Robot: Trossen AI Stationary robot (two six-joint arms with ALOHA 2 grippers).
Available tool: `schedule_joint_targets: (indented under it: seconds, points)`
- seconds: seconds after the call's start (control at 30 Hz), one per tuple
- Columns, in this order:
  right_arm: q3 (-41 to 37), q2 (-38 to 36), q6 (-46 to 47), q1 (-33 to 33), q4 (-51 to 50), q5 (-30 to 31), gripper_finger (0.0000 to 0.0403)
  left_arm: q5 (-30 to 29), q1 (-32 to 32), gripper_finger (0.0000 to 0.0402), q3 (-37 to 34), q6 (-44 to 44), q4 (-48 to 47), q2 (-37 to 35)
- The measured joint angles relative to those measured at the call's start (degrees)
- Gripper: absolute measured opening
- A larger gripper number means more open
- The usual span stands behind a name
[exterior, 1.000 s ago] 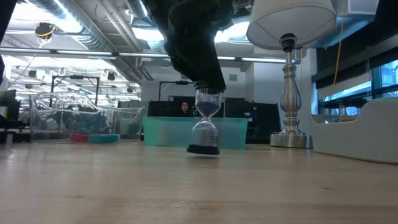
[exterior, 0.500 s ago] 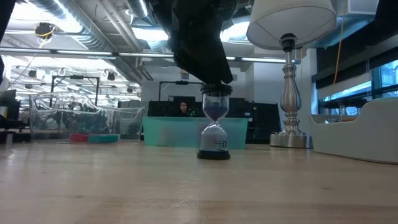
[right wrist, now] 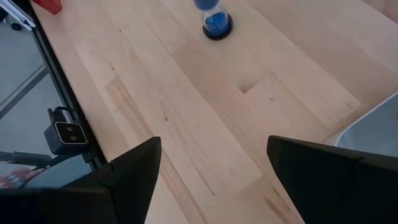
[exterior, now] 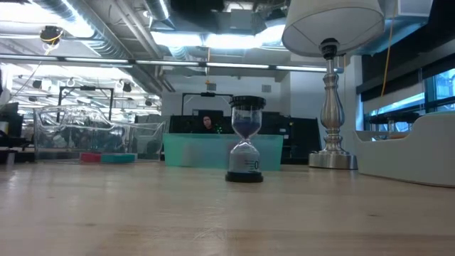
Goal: Pick & Place Office items
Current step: Put the dark blue hourglass into the gray bin
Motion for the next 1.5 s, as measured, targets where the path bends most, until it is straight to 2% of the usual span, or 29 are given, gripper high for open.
schedule_joint_targets:
  seconds: [0.07, 0.17, 0.3, 0.47, 0.57, 0.67, 0.8, 0.9, 1.03, 1.13, 1.27, 1.4, 1.5]
  points:
    - [0.0, 0.0, 0.0, 0.0, 0.1, 0.0, 0.0295, -2.9, -1.6, 0.0307, 0.0, -2.2, -5.4, -2.1]
    - [0.0, 0.0, 0.0, 0.0, 0.2, 0.0, 0.0295, -10.9, -4.1, 0.0298, 0.0, -5.9, -14.9, -4.6]
    - [0.0, 0.0, 0.0, 0.0, 0.3, 0.0, 0.0295, -18.3, -6.5, 0.0286, 0.0, -15.5, -26.9, -6.3]
    - [0.0, 0.0, 0.0, 0.0, 0.4, -1.1, 0.0295, -20.2, -8.4, 0.0279, -0.8, -29.9, -38.9, -6.6]
    - [0.0, 0.0, 0.0, 0.0, 0.4, -1.1, 0.0295, -19.7, -8.7, 0.0279, -3.7, -31.7, -39.2, -6.5]
    - [0.0, 0.0, 0.0, 0.0, 0.4, -1.0, 0.0296, -16.7, -8.5, 0.0279, -6.7, -31.9, -38.0, -6.6]
    - [0.0, 0.0, 1.0, -0.5, 1.5, 5.3, 0.0296, -13.1, -7.6, 0.0279, -11.5, -32.0, -34.0, -6.5]
    - [0.0, 0.0, 1.8, -1.1, 3.7, 10.5, 0.0296, -14.0, -7.6, 0.0279, -14.3, -32.0, -31.4, -6.5]
    - [0.0, 0.0, 1.2, -2.3, 4.6, 16.6, 0.0296, -19.3, -7.6, 0.0279, -16.9, -34.0, -29.1, -6.5]
    - [0.0, 0.0, -2.8, -3.9, 4.9, 19.1, 0.0296, -20.2, -7.6, 0.0279, -17.8, -35.1, -28.8, -6.5]
    - [0.0, 0.4, -9.8, -6.7, 7.5, 19.5, 0.0296, -20.1, -8.3, 0.0279, -18.3, -35.2, -28.6, -6.5]
    - [0.0, 1.8, -17.6, -10.8, 13.7, 20.2, 0.0296, -20.1, -8.5, 0.0279, -18.3, -28.0, -29.2, -6.5]
    - [0.0, 3.6, -28.7, -14.2, 19.8, 16.0, 0.0296, -19.7, -8.5, 0.0279, -18.3, -21.9, -29.2, -6.5]
